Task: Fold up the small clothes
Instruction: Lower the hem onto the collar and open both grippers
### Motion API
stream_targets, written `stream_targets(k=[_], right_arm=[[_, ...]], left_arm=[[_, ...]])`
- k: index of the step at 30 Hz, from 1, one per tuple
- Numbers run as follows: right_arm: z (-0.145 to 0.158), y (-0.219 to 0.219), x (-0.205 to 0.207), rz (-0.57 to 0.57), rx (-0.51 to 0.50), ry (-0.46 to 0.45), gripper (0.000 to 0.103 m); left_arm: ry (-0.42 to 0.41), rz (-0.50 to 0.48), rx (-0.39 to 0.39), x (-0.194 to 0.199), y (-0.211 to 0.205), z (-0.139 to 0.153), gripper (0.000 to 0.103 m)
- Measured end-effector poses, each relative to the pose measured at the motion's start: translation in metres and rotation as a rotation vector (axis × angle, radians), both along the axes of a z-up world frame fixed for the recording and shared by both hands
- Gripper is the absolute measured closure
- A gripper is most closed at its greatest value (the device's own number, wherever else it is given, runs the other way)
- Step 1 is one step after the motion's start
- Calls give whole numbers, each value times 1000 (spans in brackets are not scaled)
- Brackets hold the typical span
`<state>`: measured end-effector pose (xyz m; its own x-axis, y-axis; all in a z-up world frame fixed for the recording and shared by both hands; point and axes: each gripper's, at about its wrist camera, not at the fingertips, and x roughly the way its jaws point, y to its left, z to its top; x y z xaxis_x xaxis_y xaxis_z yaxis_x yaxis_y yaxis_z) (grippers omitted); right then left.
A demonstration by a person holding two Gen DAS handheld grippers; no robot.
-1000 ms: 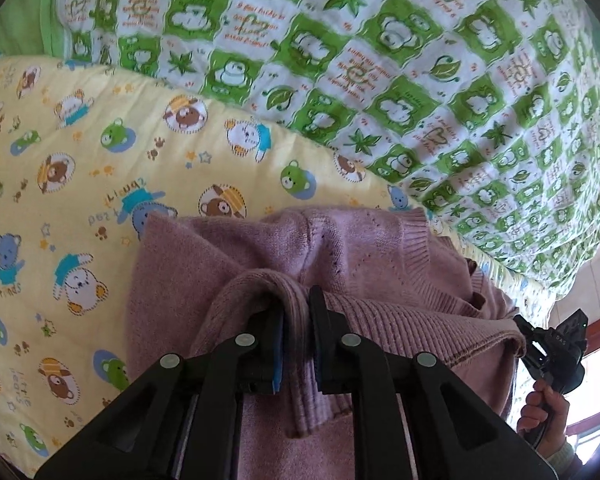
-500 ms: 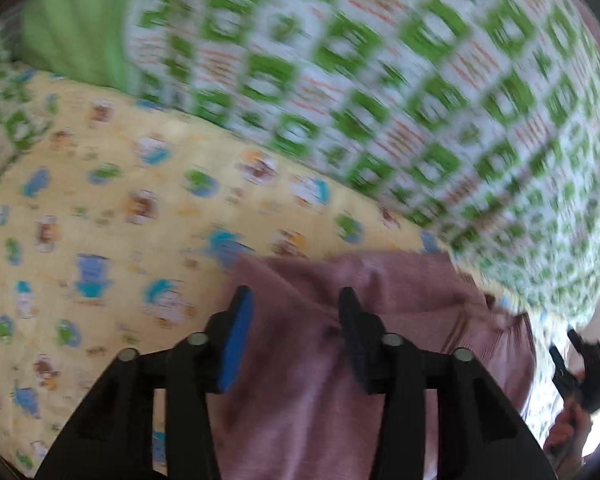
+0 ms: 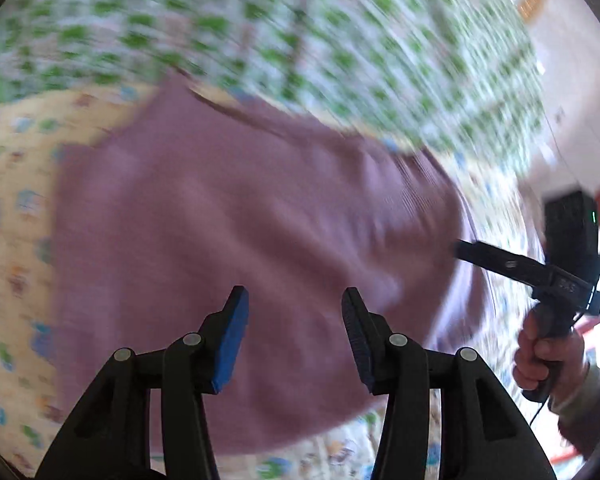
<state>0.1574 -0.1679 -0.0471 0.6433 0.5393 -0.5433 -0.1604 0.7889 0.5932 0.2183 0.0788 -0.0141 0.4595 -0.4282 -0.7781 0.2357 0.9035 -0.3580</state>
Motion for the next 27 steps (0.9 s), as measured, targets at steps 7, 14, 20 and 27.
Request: stream_targets(k=[7,14,20,27], right_arm=[[-44,33,33,139,-31,104,47],[-36,4,85,53,-113,43,62],[-27,-45,121,-163,-153,-3,64],[-25,-72,127,-275,-86,20,68]], left_arm=[[39,-9,28,26,-22,-37,55],[-13,36,114,94,-3,-36,69],[-22,162,105,137,47,-29,83],[-20,315,-27,129,107,-25,77]])
